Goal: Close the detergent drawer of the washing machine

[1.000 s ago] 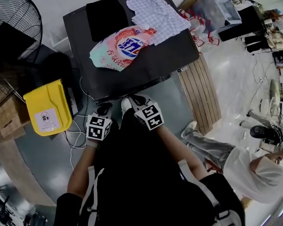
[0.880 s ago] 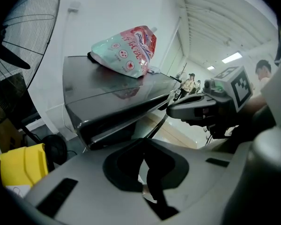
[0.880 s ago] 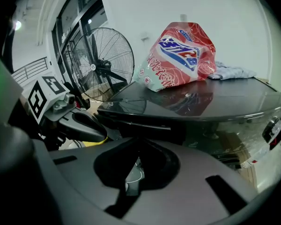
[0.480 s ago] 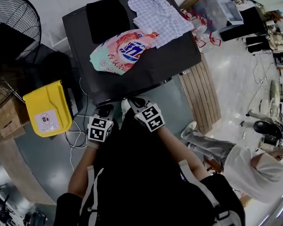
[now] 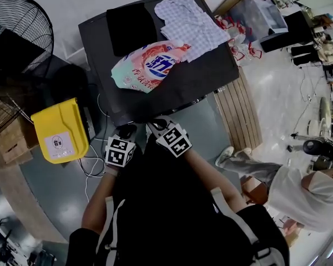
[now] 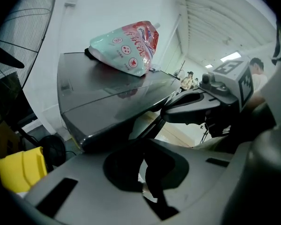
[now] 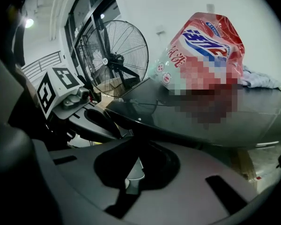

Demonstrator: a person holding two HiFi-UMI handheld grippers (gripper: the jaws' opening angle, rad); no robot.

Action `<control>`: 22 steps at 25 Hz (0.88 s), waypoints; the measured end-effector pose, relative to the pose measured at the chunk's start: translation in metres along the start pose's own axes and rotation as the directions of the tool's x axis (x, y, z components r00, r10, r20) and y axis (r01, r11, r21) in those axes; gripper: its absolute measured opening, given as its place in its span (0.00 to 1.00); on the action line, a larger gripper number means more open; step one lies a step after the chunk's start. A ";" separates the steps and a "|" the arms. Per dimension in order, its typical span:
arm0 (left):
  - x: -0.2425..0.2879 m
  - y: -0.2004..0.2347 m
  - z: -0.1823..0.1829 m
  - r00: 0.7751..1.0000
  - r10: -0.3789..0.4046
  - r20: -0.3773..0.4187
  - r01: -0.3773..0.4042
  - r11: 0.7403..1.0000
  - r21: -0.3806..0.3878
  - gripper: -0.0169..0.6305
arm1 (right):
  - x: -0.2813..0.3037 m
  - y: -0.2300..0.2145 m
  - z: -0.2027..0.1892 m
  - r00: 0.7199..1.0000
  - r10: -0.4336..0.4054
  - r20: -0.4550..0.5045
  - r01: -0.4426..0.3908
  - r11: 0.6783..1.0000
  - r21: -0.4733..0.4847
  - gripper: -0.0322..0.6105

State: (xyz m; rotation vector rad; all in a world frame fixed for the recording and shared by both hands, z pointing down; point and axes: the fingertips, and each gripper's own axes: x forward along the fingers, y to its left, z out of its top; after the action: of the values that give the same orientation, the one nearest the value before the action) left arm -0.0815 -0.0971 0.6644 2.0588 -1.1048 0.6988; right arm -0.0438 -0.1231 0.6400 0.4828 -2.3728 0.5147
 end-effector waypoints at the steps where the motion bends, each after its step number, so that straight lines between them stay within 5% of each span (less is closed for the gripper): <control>1: -0.001 0.001 -0.001 1.000 -0.004 -0.001 0.004 1.000 0.002 0.04 | -0.001 -0.001 0.000 1.000 -0.011 0.007 0.011 1.000 0.015 0.08; 12: -0.026 -0.003 0.008 0.998 -0.052 0.020 0.051 0.998 0.046 0.04 | -0.037 -0.009 0.010 0.984 -0.154 0.091 0.133 0.971 0.200 0.08; 22: -0.074 -0.032 0.058 0.977 -0.138 0.161 0.114 0.982 0.151 0.04 | -0.105 0.018 0.040 0.940 -0.275 0.201 0.222 0.942 0.250 0.08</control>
State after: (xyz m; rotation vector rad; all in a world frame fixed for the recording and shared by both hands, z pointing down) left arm -0.0829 -0.0932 0.5657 2.3231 -1.0315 0.5597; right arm 0.0024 -0.1052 0.5373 0.9834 -2.4342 0.6398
